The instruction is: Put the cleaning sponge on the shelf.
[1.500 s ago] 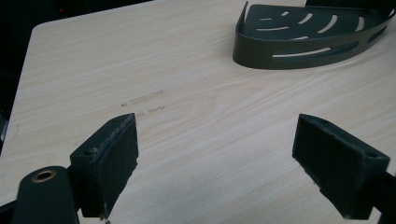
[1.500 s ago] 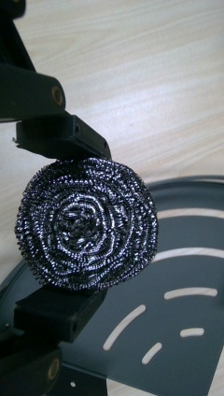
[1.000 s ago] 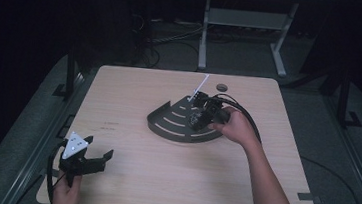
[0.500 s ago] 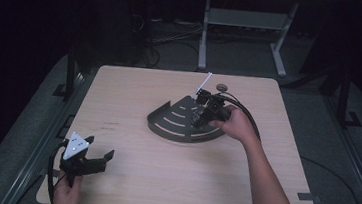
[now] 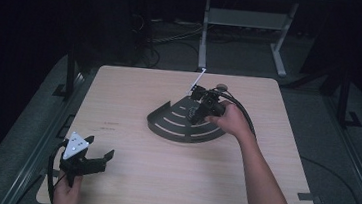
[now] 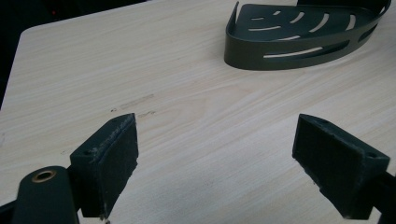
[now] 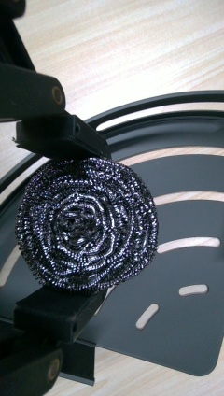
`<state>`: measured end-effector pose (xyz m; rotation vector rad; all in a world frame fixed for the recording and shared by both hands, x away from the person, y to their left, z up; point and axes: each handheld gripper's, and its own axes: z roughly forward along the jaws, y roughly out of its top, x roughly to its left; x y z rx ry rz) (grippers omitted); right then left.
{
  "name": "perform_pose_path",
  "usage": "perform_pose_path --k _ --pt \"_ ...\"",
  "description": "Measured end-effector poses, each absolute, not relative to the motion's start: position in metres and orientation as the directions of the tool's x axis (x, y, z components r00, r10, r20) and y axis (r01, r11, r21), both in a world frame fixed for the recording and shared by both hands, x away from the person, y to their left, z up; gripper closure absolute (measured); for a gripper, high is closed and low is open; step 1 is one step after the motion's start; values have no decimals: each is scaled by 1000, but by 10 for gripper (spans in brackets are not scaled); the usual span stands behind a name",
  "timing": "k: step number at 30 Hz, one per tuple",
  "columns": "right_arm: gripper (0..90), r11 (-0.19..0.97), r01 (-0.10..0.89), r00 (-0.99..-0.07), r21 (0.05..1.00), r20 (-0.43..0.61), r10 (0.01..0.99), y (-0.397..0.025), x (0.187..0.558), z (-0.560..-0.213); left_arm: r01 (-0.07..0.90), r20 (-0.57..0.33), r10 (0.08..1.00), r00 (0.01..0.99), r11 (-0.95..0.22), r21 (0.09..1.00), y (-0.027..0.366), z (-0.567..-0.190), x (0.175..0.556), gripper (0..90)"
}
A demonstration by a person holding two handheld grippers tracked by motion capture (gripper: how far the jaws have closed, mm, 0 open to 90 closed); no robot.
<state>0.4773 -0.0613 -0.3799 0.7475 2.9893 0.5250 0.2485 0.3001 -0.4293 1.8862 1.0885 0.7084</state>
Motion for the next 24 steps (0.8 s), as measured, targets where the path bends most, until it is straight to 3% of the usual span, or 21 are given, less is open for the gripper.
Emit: perform_pose_path --k 24 --pt "336 812 511 -856 281 82 510 -59 495 -417 417 64 883 466 -283 864 301 -429 248 138"
